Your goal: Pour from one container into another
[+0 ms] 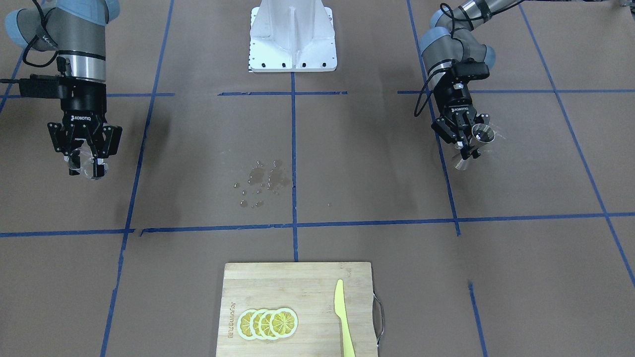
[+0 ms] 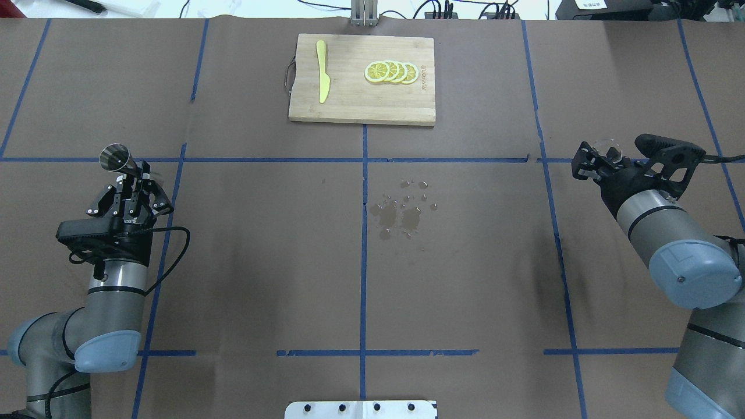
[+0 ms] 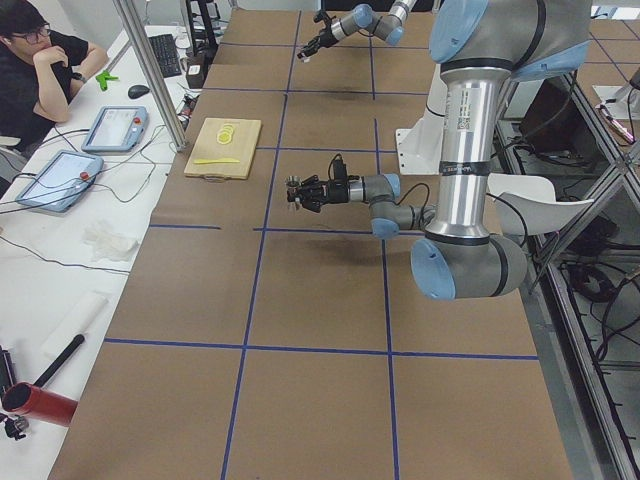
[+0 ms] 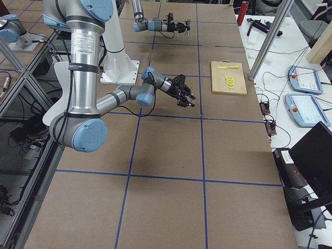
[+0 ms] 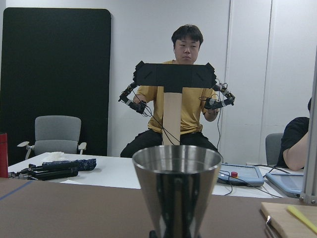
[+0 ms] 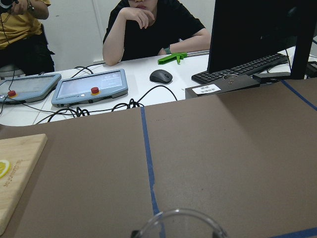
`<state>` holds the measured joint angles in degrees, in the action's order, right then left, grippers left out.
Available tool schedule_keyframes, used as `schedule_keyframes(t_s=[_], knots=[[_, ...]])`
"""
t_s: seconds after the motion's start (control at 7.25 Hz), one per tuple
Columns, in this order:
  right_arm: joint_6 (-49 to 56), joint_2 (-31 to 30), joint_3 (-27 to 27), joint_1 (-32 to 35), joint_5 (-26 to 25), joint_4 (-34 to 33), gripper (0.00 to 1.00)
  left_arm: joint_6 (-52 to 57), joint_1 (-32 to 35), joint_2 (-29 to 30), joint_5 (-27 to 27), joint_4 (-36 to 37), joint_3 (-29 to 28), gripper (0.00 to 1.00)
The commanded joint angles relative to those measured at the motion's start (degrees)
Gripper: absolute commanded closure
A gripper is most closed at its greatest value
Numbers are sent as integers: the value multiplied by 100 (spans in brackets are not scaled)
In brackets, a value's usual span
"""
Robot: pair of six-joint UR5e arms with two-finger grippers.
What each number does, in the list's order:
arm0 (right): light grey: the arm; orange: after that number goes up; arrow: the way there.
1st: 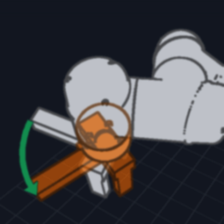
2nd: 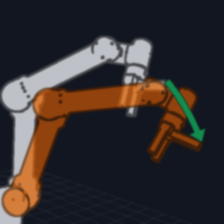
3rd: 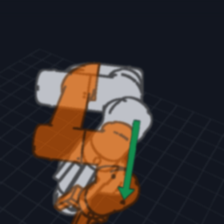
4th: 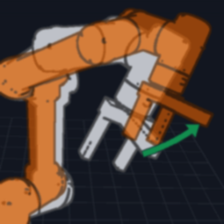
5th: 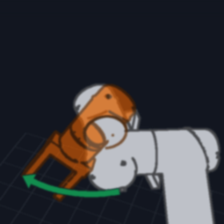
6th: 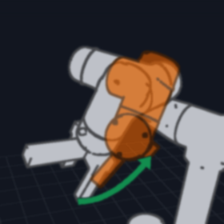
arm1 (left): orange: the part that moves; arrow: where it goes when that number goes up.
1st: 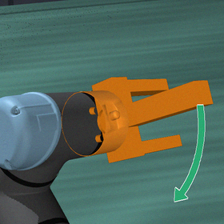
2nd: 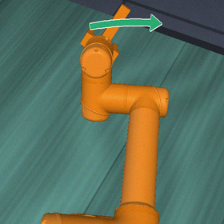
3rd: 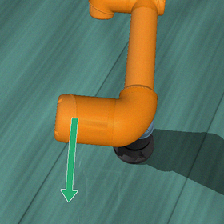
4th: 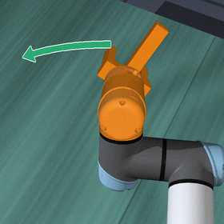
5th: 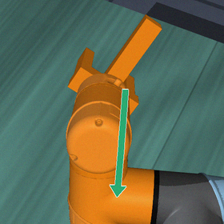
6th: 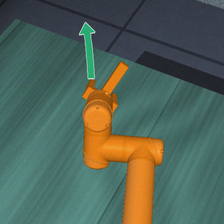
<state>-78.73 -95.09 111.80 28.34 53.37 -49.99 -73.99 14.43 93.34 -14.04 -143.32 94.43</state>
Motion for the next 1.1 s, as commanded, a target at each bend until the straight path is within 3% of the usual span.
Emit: schedule_keyframes(t_s=[0.0, 0.28, 0.97], knots=[[-29, -62, -255, -396, -543, 419, 100, -19, -1, -43, -11, -3, -90, 100], [-38, -71, -246, -530, -669, 455, 100, -484, -1, -35, 24, -21, -511, 100], [-161, -115, -281, -847, -1021, 455, 100, -582, -36, -193, 24, -29, -759, 100]])
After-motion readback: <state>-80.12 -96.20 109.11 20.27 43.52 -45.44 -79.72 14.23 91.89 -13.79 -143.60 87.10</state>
